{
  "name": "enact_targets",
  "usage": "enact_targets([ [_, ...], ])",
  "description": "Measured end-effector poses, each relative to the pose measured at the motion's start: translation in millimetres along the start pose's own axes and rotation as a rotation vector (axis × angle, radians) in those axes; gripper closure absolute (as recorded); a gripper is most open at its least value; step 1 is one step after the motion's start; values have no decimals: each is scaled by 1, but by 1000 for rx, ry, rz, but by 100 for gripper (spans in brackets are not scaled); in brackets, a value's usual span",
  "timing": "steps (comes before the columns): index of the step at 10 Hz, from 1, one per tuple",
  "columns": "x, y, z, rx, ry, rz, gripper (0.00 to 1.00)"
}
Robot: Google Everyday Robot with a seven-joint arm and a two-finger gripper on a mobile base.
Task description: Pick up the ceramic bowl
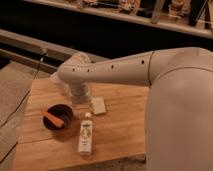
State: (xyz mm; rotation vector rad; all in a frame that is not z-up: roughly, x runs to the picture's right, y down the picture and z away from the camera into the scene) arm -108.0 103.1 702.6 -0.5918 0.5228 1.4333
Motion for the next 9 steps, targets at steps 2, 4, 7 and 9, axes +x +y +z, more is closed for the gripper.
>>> enact_targets([
  [2, 0, 0, 0, 0, 0, 0, 35],
  [4, 0, 0, 0, 0, 0, 0, 35],
  [7, 0, 0, 0, 0, 0, 0, 35],
  [9, 1, 1, -2, -3, -3, -17, 35],
])
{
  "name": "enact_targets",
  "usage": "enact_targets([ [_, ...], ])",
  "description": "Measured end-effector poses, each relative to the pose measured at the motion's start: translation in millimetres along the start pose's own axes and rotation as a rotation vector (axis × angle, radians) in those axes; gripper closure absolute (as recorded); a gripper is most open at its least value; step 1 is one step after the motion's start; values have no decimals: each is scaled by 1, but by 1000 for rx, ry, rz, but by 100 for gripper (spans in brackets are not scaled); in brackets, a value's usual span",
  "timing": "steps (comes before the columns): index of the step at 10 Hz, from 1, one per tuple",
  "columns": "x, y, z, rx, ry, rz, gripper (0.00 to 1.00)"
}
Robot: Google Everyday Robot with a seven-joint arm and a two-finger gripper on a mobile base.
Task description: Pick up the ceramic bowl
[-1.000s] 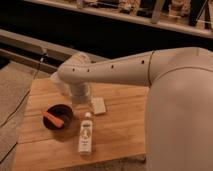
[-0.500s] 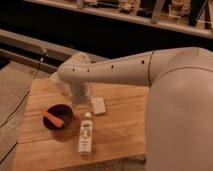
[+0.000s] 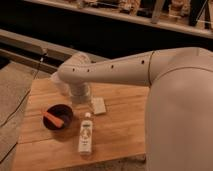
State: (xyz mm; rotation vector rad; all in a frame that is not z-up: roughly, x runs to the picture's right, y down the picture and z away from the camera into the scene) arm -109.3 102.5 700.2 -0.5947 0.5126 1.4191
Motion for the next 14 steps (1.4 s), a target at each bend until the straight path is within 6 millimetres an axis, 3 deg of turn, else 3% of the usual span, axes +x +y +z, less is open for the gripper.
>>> enact_targets([
  [3, 4, 22, -10, -26, -27, -114, 35],
  [6, -7, 46, -10, -30, -68, -243, 35],
  [10, -40, 67, 16, -14, -132, -358, 35],
  [14, -55, 74, 53, -47, -107, -380, 35],
])
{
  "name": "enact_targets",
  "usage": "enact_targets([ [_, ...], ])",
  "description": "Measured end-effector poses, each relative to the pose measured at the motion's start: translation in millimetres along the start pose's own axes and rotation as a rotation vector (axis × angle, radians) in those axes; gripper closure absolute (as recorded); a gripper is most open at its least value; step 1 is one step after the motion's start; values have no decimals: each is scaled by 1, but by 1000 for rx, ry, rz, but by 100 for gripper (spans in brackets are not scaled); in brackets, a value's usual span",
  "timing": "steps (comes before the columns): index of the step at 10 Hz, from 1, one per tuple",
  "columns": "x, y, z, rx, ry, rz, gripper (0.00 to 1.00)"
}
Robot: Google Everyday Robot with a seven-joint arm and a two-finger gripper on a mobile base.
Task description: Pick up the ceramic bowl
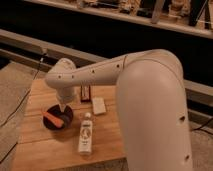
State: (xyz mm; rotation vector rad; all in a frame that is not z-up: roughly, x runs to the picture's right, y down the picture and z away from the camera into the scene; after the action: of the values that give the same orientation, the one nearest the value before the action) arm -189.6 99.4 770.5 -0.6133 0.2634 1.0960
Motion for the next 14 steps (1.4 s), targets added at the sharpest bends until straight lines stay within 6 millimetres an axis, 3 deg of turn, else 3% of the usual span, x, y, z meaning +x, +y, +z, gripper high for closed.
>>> enact_targets([
  [6, 2, -3, 31, -62, 85, -13, 39],
  [11, -5, -8, 27, -73, 109, -10, 91],
  [12, -6, -7, 26, -81, 114, -11, 98],
  [14, -5, -5, 25, -99, 129, -8, 100],
])
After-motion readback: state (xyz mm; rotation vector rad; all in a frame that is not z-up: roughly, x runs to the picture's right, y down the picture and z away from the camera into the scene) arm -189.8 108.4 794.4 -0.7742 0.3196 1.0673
